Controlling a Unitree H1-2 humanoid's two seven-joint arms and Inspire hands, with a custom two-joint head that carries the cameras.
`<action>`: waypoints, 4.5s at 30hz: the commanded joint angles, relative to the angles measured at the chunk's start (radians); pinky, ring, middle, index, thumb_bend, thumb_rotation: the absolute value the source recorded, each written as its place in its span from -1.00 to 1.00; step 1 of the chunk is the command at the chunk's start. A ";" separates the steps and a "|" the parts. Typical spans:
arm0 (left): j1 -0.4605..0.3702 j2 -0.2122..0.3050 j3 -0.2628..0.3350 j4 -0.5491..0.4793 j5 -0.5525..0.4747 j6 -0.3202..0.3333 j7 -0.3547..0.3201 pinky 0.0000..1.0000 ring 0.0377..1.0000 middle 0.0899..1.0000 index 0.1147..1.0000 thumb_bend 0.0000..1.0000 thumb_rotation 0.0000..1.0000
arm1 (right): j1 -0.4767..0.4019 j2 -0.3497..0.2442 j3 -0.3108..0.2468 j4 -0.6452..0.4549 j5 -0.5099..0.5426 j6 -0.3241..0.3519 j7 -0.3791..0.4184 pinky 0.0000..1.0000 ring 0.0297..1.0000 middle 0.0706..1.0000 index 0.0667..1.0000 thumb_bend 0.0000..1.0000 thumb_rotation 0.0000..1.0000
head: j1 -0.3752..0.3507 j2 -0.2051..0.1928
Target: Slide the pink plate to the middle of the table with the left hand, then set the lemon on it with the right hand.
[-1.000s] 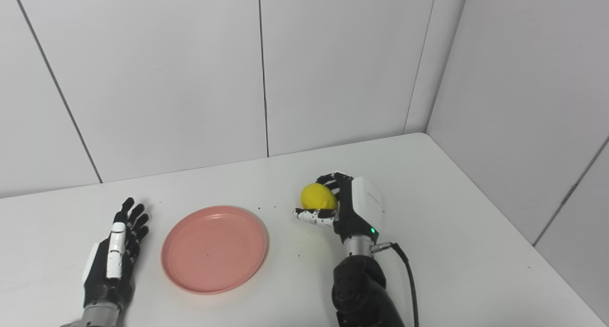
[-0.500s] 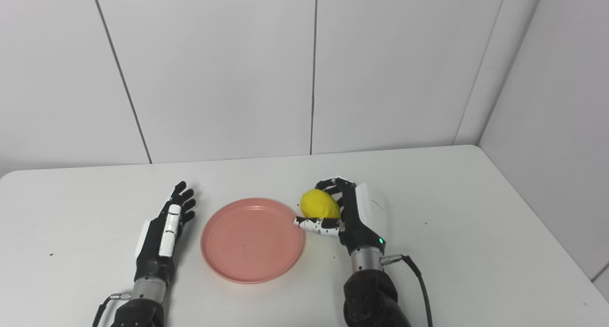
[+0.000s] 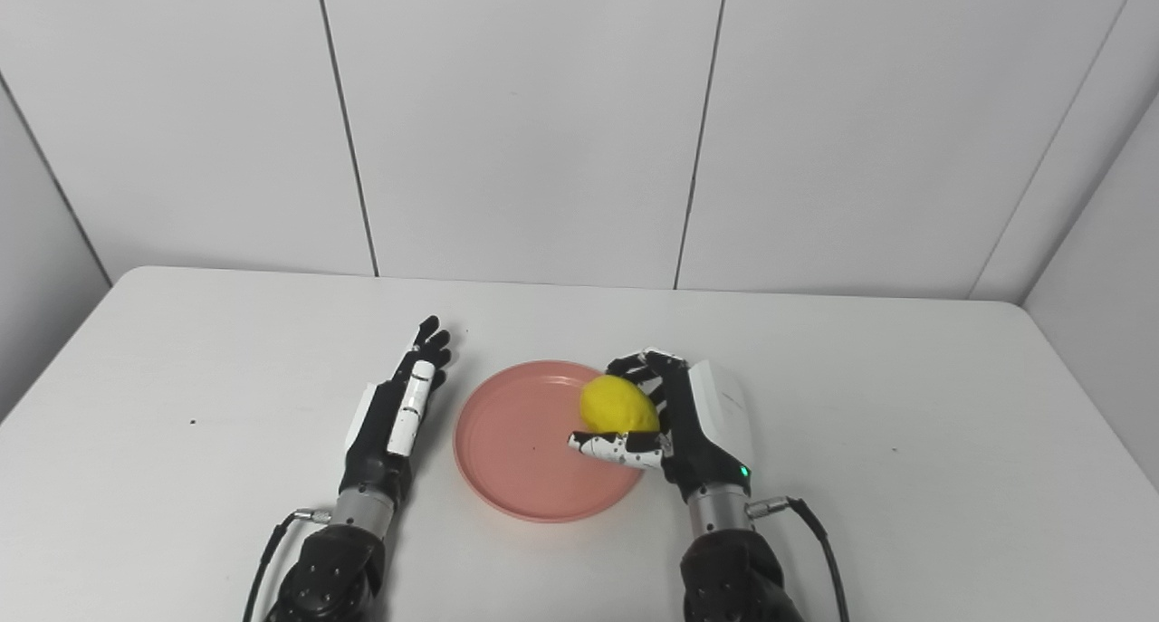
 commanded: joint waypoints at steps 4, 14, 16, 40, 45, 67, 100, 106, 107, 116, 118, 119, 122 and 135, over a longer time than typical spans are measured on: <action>-0.009 -0.035 -0.020 0.006 -0.004 0.009 -0.013 0.94 0.91 0.91 0.91 0.01 1.00 | -0.074 0.010 0.034 0.024 -0.040 -0.070 -0.008 -0.68 -0.58 -0.14 -0.10 0.05 -1.00 | -0.007 -0.004; -0.006 -0.017 -0.015 0.003 -0.017 0.011 -0.029 0.92 0.90 0.92 0.92 0.01 1.00 | -0.128 0.045 0.060 0.085 -0.048 -0.058 0.001 -0.71 -0.61 -0.14 -0.09 0.05 -1.00 | -0.069 -0.011; -0.003 -0.016 -0.014 -0.001 -0.022 0.012 -0.030 0.92 0.89 0.91 0.92 0.01 1.00 | -0.142 0.046 0.070 0.110 -0.065 -0.059 -0.005 -0.70 -0.58 -0.14 -0.09 0.05 -1.00 | -0.074 -0.011; -0.004 -0.009 -0.012 -0.004 -0.034 0.013 -0.040 0.91 0.89 0.91 0.90 0.01 1.00 | -0.128 0.015 0.110 0.180 -0.121 -0.097 -0.028 -0.69 -0.58 -0.14 -0.09 0.05 -1.00 | -0.098 -0.005; -0.005 -0.009 -0.009 -0.002 -0.032 0.010 -0.035 0.89 0.88 0.90 0.89 0.02 1.00 | -0.113 -0.008 0.115 0.149 -0.093 -0.128 0.019 0.12 0.26 0.32 -0.07 0.01 -0.75 | -0.100 -0.002; -0.007 0.000 -0.008 0.000 -0.045 0.004 -0.038 0.89 0.88 0.90 0.89 0.06 1.00 | -0.052 -0.009 0.090 0.109 -0.104 -0.233 -0.062 0.87 0.84 0.84 0.75 0.30 0.69 | -0.107 -0.002; -0.002 -0.001 0.010 0.003 -0.035 -0.012 -0.013 0.85 0.83 0.85 0.82 0.03 1.00 | -0.031 0.130 -0.260 0.244 0.515 -0.394 -0.008 0.81 0.85 0.82 0.80 0.34 1.00 | -0.122 -0.001; -0.003 0.000 0.009 0.004 -0.026 -0.014 -0.005 0.84 0.83 0.85 0.82 0.02 1.00 | -0.030 0.125 -0.266 0.254 0.596 -0.374 0.062 0.92 0.88 0.87 0.86 0.31 1.00 | -0.122 -0.001; -0.003 0.000 0.009 0.003 -0.026 -0.013 -0.005 0.83 0.82 0.85 0.82 0.02 1.00 | -0.031 0.118 -0.258 0.253 0.595 -0.363 0.078 0.94 0.89 0.88 0.87 0.30 1.00 | -0.122 -0.001; -0.002 -0.008 0.014 -0.003 -0.003 -0.004 0.019 0.84 0.84 0.86 0.83 0.03 1.00 | -0.021 0.108 -0.247 0.214 0.601 -0.297 0.133 1.00 0.96 0.97 0.96 0.30 1.00 | -0.120 0.008; -0.003 -0.011 0.015 -0.004 0.009 0.003 0.032 0.82 0.84 0.84 0.82 0.05 1.00 | -0.014 0.107 -0.245 0.195 0.598 -0.280 0.139 1.00 0.96 0.98 0.97 0.32 1.00 | -0.120 0.011; -0.004 -0.013 0.016 -0.003 0.011 0.000 0.037 0.83 0.85 0.86 0.83 0.06 1.00 | -0.008 0.106 -0.243 0.180 0.595 -0.265 0.142 1.00 0.96 0.98 0.97 0.34 1.00 | -0.119 0.012; -0.006 -0.018 0.021 -0.001 0.017 -0.001 0.048 0.84 0.86 0.88 0.84 0.06 1.00 | 0.009 0.103 -0.234 0.133 0.590 -0.219 0.150 1.00 0.98 0.98 0.97 0.36 1.00 | -0.120 0.012; -0.010 -0.021 0.029 0.008 0.016 -0.008 0.051 0.92 0.92 0.91 0.88 0.08 1.00 | 0.036 0.127 -0.261 0.043 0.589 -0.123 0.127 0.99 0.95 0.96 0.92 0.34 1.00 | -0.123 0.017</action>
